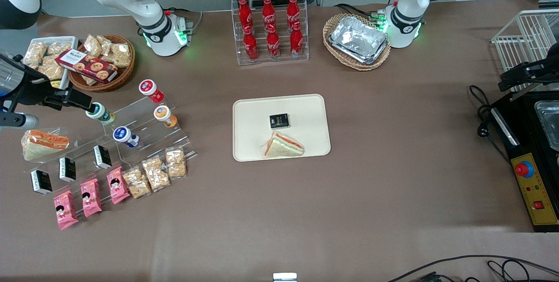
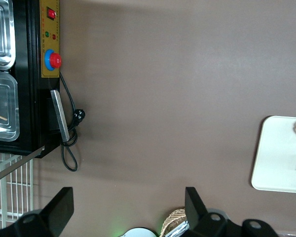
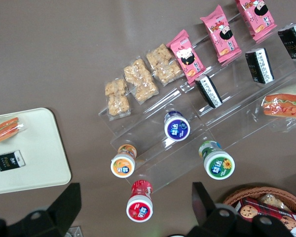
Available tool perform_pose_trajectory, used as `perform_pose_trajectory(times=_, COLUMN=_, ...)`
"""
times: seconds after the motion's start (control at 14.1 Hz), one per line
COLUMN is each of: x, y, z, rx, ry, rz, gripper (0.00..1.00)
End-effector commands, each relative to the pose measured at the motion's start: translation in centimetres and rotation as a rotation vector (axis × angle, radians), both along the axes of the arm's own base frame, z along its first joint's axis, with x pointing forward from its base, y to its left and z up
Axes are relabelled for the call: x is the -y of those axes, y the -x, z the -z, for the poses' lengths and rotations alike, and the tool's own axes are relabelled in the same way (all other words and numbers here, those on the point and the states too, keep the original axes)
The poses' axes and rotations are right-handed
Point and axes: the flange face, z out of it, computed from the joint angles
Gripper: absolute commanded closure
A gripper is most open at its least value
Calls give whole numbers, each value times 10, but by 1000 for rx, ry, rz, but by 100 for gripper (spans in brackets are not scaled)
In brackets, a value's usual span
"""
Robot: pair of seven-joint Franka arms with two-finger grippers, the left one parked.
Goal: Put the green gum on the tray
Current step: 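Move the right gripper over the clear rack toward the green-labelled bottle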
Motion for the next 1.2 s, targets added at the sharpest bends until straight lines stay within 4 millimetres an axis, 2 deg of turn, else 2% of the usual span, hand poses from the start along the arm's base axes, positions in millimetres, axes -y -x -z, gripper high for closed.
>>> perform_pose_trajectory(times=0.0, x=4, y=10, z=-3, rx=-54, ry=3, rz=-29, gripper=0)
perform_pose_trajectory(times=0.28, x=19, y=34, z=8, rx=-81, ry=32, rz=-199, gripper=0)
perform_pose_trajectory(times=0.35, x=30, y=44, z=15, rx=-80, ry=24, rz=-238, gripper=0)
perform_pose_trajectory(times=0.57, x=66, y=76, z=53, rx=-38, ry=-1, rz=-355, gripper=0)
perform_pose_trajectory(times=0.92, x=75, y=98, z=110, rx=-28, ry=50, rz=-429, gripper=0)
perform_pose_trajectory(times=1.13, x=94, y=105, z=136, rx=-10, ry=43, rz=-441, gripper=0)
